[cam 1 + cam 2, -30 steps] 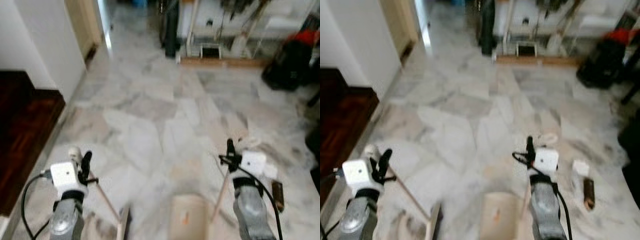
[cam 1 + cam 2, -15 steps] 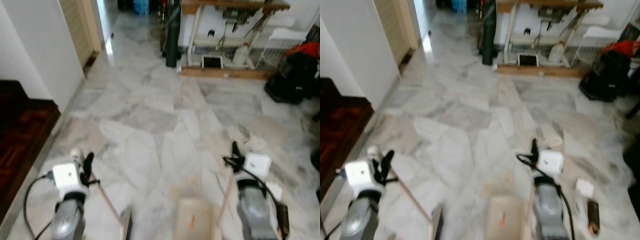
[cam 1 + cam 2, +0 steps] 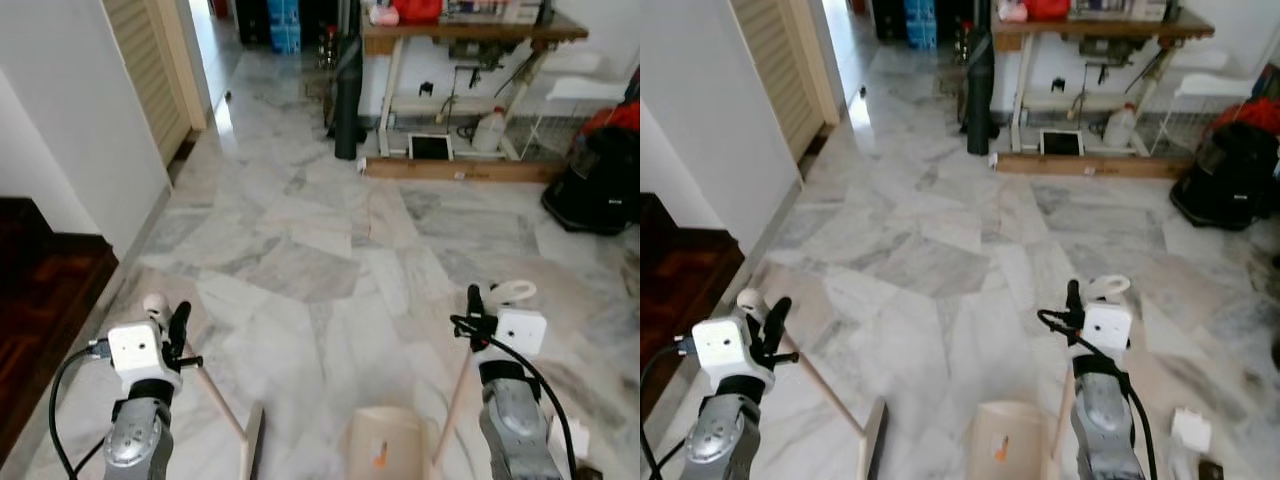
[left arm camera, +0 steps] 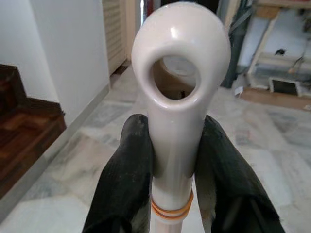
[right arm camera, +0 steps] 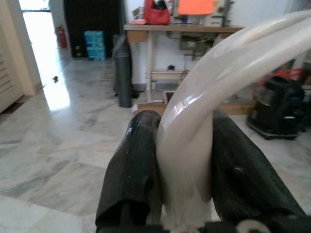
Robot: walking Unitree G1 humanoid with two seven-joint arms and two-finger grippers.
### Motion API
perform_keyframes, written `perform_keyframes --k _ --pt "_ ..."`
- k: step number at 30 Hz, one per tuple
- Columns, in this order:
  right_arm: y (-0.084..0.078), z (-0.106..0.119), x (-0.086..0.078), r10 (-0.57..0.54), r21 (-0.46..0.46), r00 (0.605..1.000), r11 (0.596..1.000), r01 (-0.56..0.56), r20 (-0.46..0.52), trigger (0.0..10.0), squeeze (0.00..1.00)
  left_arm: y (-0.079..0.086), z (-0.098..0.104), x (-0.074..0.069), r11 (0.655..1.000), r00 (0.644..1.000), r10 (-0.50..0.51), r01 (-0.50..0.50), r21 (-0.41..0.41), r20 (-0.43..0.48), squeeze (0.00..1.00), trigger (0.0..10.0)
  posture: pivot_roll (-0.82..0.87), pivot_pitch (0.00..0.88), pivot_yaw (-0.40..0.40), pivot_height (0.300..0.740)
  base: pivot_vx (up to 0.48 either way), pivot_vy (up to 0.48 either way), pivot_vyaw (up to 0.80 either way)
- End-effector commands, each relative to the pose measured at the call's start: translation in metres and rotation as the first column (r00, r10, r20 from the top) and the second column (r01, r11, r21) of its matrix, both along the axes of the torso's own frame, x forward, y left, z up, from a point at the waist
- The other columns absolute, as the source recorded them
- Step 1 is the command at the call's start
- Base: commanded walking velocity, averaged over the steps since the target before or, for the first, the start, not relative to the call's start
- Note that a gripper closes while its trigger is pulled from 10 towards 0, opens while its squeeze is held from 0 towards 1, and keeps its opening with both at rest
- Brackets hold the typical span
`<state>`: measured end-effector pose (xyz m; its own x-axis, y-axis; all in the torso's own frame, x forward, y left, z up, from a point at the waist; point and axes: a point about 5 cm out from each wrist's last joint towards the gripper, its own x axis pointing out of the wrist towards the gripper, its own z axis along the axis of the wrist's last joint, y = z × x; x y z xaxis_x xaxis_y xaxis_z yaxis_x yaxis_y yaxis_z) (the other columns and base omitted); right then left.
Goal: Sweep floor
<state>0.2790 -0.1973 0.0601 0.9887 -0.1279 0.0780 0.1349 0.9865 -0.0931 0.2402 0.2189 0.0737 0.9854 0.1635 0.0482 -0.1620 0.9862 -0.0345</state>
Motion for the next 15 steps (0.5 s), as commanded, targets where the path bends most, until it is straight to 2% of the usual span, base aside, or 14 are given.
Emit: perform_keyframes --k 1,15 --pt "-0.0015 0.0098 0.0026 -0.005 0.010 0.999 1.000 0.005 0.053 10.0 0.00 0.0017 0.0068 0.0017 1.000 1.000 -0.001 0.001 0.023 0.029 0.00 10.0 -0.04 0.037 0.024 0.740 0.416 0.000 0.00" --pt "-0.0044 0.0090 0.0030 -0.015 0.007 0.999 1.000 0.015 0.046 10.0 0.00 0.0032 0.0087 0.0033 1.000 0.999 -0.004 0.003 0.028 0.032 0.00 10.0 -0.03 0.067 0.022 0.740 0.415 0.000 0.00"
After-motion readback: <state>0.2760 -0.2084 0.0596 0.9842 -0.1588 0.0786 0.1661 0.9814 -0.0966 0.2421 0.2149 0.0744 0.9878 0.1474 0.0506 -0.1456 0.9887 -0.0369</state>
